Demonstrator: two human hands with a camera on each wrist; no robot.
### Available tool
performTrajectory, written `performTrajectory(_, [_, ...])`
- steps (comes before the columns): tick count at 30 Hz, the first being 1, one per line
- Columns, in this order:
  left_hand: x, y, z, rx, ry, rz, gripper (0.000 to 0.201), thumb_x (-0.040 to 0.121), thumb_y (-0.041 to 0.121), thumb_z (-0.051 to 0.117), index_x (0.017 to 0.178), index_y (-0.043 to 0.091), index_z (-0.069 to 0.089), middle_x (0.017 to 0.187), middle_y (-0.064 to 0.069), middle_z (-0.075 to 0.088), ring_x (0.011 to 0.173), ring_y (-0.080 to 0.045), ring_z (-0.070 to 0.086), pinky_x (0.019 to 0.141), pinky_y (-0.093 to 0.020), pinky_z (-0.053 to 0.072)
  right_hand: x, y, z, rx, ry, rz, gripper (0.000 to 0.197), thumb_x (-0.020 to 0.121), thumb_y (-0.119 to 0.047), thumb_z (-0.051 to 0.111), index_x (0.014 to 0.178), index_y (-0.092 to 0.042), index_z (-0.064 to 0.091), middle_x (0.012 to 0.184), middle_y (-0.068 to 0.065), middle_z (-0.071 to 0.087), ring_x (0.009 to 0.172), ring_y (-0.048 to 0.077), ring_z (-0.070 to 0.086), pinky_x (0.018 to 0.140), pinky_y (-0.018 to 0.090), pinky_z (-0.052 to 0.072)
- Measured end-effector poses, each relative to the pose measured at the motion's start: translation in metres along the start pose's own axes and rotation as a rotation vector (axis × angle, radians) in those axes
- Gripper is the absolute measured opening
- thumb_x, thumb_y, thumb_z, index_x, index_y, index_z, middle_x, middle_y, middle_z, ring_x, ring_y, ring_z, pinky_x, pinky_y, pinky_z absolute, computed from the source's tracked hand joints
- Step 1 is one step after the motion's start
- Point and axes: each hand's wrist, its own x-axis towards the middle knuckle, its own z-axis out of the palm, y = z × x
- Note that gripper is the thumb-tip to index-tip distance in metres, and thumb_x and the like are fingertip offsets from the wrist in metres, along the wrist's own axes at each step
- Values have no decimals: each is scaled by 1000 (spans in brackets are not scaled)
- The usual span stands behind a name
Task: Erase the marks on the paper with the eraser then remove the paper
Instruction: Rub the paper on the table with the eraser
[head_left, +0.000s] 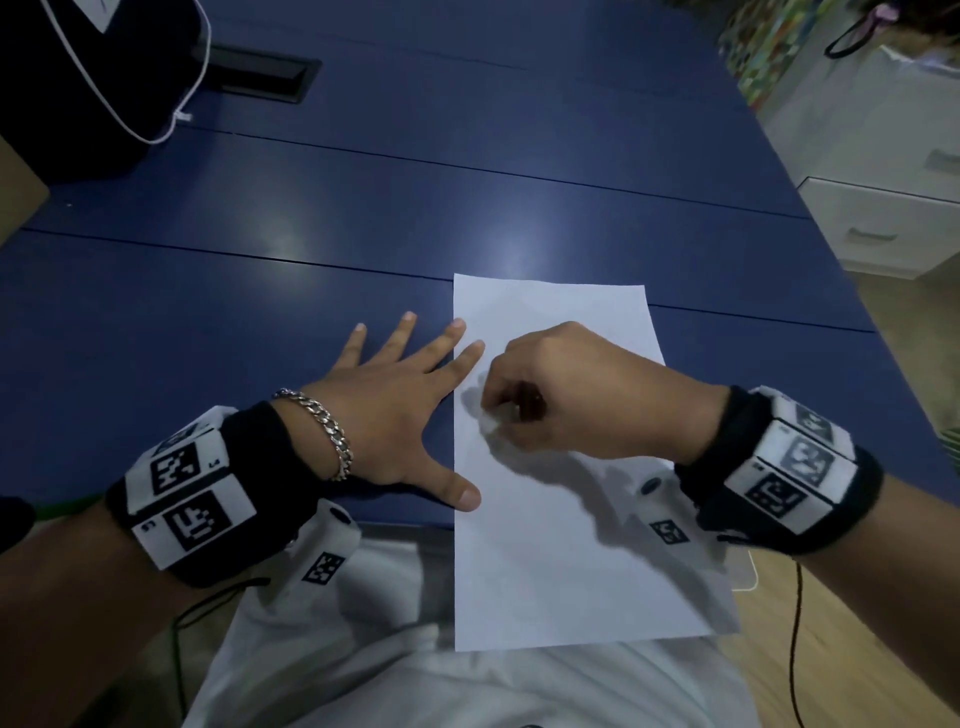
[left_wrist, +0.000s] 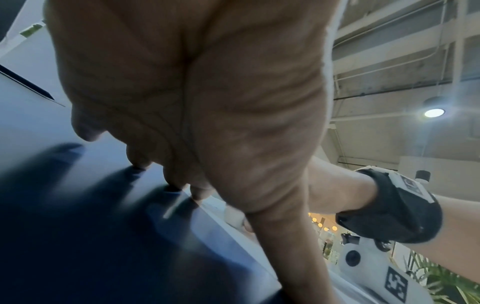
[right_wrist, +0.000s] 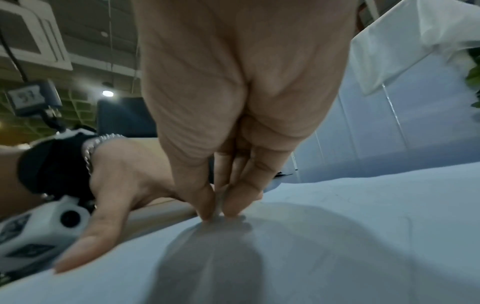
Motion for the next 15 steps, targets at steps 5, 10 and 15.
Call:
performTrajectory(5, [-1,1,-3,26,-1,-25,151,47,107,51,156,41,-29,162,21,-37,154,-27,-30,119,-71,-8,11,-2,8,-14,87,14,12,83,-27,72,75,-18,69,72,-5,67,66,16,59,65,34,51])
performTrajectory(10, [-1,2,-4,28,0,-21,150,48,106,52,157,40,-27,163,21,-36,154,-27,-30,118,-73,-7,11,-8,3,-47,-64,-81,4,79,-19,71,78,-15,72,78,-4,66,68,16,59,67,33,49])
performTrajectory(15, [0,2,-4,25,-7,-29,151,47,106,52,157,40,-28,162,21,-36,154,-27,-30,117,-74,-7,13,-4,3,-70,59,-34,5,81,-17,69,79,-15,73,78,-6,64,68,21,59,67,35,49])
